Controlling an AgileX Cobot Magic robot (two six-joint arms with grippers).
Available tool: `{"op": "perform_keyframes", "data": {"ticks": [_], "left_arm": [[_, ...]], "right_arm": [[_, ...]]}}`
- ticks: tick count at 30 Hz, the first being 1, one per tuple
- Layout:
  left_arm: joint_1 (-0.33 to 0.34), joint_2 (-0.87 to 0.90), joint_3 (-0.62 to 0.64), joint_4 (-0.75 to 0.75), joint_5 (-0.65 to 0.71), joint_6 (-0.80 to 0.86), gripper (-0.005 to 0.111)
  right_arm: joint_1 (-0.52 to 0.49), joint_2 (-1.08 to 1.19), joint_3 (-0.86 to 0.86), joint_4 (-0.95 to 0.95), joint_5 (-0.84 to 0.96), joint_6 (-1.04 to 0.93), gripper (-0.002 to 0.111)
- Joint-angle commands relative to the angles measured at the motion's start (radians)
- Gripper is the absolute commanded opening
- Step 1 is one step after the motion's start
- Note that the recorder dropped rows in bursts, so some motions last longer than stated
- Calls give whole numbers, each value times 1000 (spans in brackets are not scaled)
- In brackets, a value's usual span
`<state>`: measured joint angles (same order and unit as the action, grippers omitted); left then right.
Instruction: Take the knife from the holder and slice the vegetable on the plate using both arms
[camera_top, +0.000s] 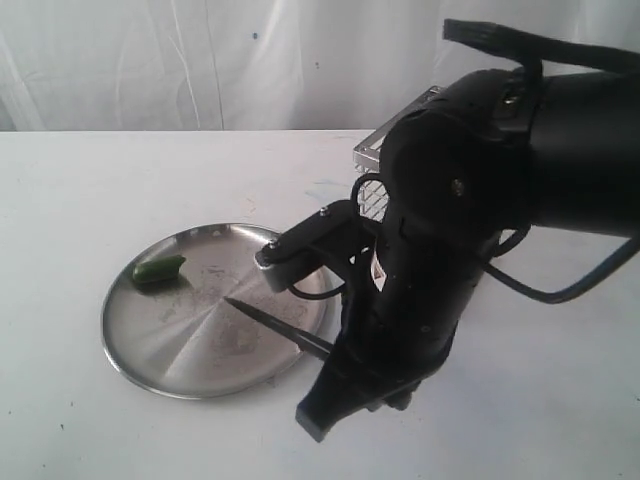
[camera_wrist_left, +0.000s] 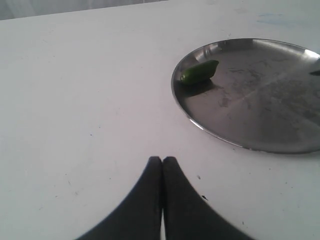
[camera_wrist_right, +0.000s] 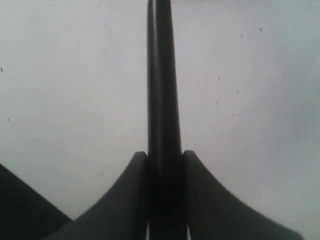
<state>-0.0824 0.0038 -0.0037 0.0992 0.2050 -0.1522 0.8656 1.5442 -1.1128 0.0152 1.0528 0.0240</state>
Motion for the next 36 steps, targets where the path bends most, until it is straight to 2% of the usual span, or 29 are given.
{"op": "perform_keyframes", "data": {"ticks": [1, 4, 6, 7, 10, 13, 15, 16, 17, 18, 21, 22, 24, 25, 26, 28, 31, 33, 36], "left_arm": [[-4, -4, 4, -2, -3, -1, 0], [-4, -4, 4, -2, -3, -1, 0], [-4, -4, 4, -2, -7, -1, 0], [-4, -4, 4, -2, -27, -4, 0], [-4, -4, 4, -107, -180, -78, 0], [-4, -4, 4, -137, -255, -224, 0], [-1, -4, 4, -137, -349, -225, 0], [5, -4, 4, -137, -510, -197, 0], [11, -4, 4, -184, -769, -76, 0], [15, 5, -28, -273, -841, 50, 0], [22, 105, -175, -653, -809, 295, 0], [19, 158, -226, -698, -805, 321, 0], [19, 286, -327, -642, -729, 371, 0], [19, 358, -385, -565, -621, 415, 0], [19, 420, -433, -490, -501, 446, 0], [19, 596, -557, -328, -155, 441, 0], [19, 848, -682, -287, 224, 477, 0], [19, 993, -738, -289, 352, 534, 0], [19, 1144, -800, -351, 401, 720, 0]], "right_arm": [[-6, -40, -1, -15, -82, 6, 0], [-20, -73, -1, -15, -83, -5, 0], [-54, -97, -3, 31, -58, -59, 0], [-88, -101, -7, 115, 8, -132, 0], [-123, -97, -32, 219, 136, -167, 0], [-123, -97, -62, 277, 97, -113, 0], [-123, -95, -84, 309, 73, -80, 0], [-123, -95, -102, 309, 68, -48, 0], [-123, -95, -121, 307, 68, -11, 0], [-125, -95, -128, 305, 68, 7, 0], [-135, -95, -138, 302, 60, 0, 0], [-144, -90, -138, 300, 58, -15, 0], [-164, -77, -138, 302, 59, -57, 0], [-178, -69, -138, 305, 59, -81, 0], [-190, -59, -138, 307, 59, -103, 0], [-210, -38, -138, 309, 59, -134, 0], [-228, -17, -138, 309, 53, -164, 0], [-230, -10, -138, 303, 31, -168, 0], [-233, -5, -138, 307, 0, -171, 0]]}}
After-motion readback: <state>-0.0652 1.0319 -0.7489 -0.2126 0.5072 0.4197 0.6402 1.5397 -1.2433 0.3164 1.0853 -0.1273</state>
